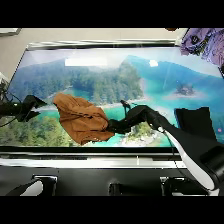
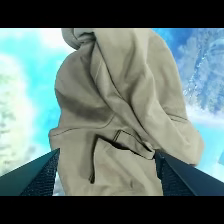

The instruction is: Fold the clothes and pants, and hang the long-sleeved shirts on hangers.

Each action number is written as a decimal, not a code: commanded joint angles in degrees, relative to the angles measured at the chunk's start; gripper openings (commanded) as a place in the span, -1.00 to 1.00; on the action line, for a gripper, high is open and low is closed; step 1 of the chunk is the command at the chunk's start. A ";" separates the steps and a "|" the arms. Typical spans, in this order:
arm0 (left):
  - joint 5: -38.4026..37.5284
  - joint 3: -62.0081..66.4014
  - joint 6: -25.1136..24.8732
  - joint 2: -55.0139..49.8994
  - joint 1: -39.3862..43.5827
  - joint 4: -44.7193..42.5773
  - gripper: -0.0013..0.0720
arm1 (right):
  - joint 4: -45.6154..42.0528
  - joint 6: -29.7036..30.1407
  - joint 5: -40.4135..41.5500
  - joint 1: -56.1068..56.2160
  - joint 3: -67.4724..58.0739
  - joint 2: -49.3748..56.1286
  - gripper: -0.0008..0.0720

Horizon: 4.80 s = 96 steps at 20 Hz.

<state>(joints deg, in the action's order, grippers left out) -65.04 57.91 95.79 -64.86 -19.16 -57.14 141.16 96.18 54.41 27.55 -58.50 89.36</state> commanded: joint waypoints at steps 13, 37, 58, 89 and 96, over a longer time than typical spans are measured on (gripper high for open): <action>19.43 -0.09 -18.84 -20.87 -0.04 12.87 0.87 | 2.19 -0.50 2.78 -1.57 0.07 -3.04 -0.88; 24.74 20.24 -32.81 -43.58 9.92 37.24 -0.93 | 1.40 -2.54 4.63 -1.57 0.07 -3.06 -0.88; -1.53 21.27 -8.02 24.70 -4.02 -2.36 -0.94 | -47.71 -15.65 21.86 -1.81 -38.42 -46.66 -0.89; 1.29 21.90 -6.95 -23.74 -4.94 -0.92 0.52 | -17.51 2.56 14.93 -27.89 -35.76 4.28 0.02; -7.17 21.81 -7.26 -18.51 -11.32 -0.87 0.51 | -10.78 9.33 24.13 -40.57 -23.96 4.63 0.17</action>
<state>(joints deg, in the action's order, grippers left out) -69.10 79.57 88.84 -84.64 -28.91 -58.08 126.19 101.16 74.67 -9.45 -88.38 93.49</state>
